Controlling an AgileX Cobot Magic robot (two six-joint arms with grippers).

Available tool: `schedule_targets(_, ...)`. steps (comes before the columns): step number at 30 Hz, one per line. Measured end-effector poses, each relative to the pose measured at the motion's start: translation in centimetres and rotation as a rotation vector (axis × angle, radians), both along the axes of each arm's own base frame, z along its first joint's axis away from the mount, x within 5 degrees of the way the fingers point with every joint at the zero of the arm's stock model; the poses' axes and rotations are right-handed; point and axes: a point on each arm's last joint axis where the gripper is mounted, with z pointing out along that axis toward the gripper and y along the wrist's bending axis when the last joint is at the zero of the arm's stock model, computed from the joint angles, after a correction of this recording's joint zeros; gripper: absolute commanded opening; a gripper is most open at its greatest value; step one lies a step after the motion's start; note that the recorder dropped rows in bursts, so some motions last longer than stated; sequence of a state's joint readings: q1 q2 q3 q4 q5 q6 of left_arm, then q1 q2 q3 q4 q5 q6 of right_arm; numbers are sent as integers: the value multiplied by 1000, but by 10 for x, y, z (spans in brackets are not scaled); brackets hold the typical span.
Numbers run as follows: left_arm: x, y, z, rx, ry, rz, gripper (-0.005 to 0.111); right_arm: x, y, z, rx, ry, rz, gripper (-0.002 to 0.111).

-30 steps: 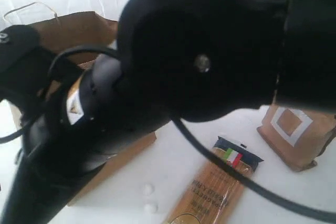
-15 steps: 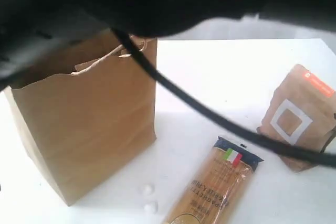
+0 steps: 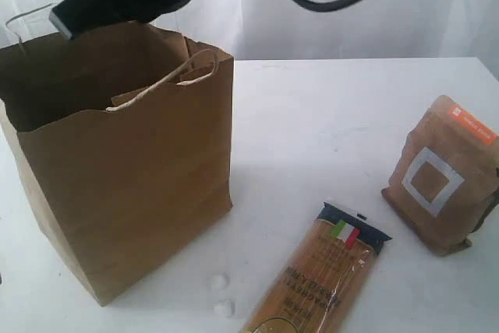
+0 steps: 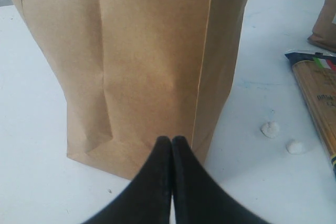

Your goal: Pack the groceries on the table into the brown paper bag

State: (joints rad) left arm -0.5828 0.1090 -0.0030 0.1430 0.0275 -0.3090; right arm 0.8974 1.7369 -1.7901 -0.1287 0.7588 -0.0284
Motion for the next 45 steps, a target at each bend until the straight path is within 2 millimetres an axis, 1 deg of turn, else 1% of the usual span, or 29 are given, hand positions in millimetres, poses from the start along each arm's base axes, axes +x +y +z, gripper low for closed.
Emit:
schedule_targets(2, 0, 0, 0, 0, 0, 0, 0, 6, 4, -7, -13, 41, -8, 0)
schedule_targets(6, 0, 0, 0, 0, 0, 0, 0, 11, 11, -22, -66, 109, -15, 1)
schedule_targets(9, 0, 0, 0, 0, 0, 0, 0, 14, 14, -33, -93, 134, -16, 11)
schedule_targets(11, 0, 0, 0, 0, 0, 0, 0, 15, 16, -37, -103, 141, -17, 23)
schedule_targets(14, 0, 0, 0, 0, 0, 0, 0, 16, 17, -39, -107, 145, -17, 41)
schedule_targets(16, 0, 0, 0, 0, 0, 0, 0, 16, 17, -39, -106, 144, -17, 47)
schedule_targets(19, 0, 0, 0, 0, 0, 0, 0, 14, 15, -34, -98, 137, -17, 48)
schedule_targets(21, 0, 0, 0, 0, 0, 0, 0, 10, 10, -24, -79, 122, -16, 48)
schedule_targets(25, 0, 0, 0, 0, 0, 0, 0, -7, 1, 5, -33, 70, 7, 48)
schedule_targets(27, 0, 0, 0, 0, 0, 0, 0, -22, -5, 23, -15, 19, 45, 48)
schedule_targets(31, 0, 0, 0, 0, 0, 0, 0, -59, -13, 54, -37, -92, 177, 48)
schedule_targets(32, 0, 0, 0, 0, 0, 0, 0, -77, -14, 60, -71, -113, 244, 48)
schedule_targets(33, 0, 0, 0, 0, 0, 0, 0, -87, -12, 61, -85, -114, 275, 48)
schedule_targets(34, 0, 0, 0, 0, 0, 0, 0, -102, -9, 60, -115, -104, 327, 48)
schedule_targets(36, 0, 0, 0, 0, 0, 0, 0, -117, -3, 56, -153, -82, 375, 48)
schedule_targets(39, 0, 0, 0, 0, 0, 0, 0, -134, 5, 41, -225, -40, 446, 48)
schedule_targets(42, 0, 0, 0, 0, 0, 0, 0, -146, 15, 20, -302, 8, 524, 48)
schedule_targets(43, 0, 0, 0, 0, 0, 0, 0, -148, 17, 12, -327, 22, 542, 48)
schedule_targets(44, 0, 0, 0, 0, 0, 0, 0, -148, 21, -2, -369, 48, 558, 48)
schedule_targets(45, 0, 0, 0, 0, 0, 0, 0, -147, 23, -10, -389, 62, 562, 48)
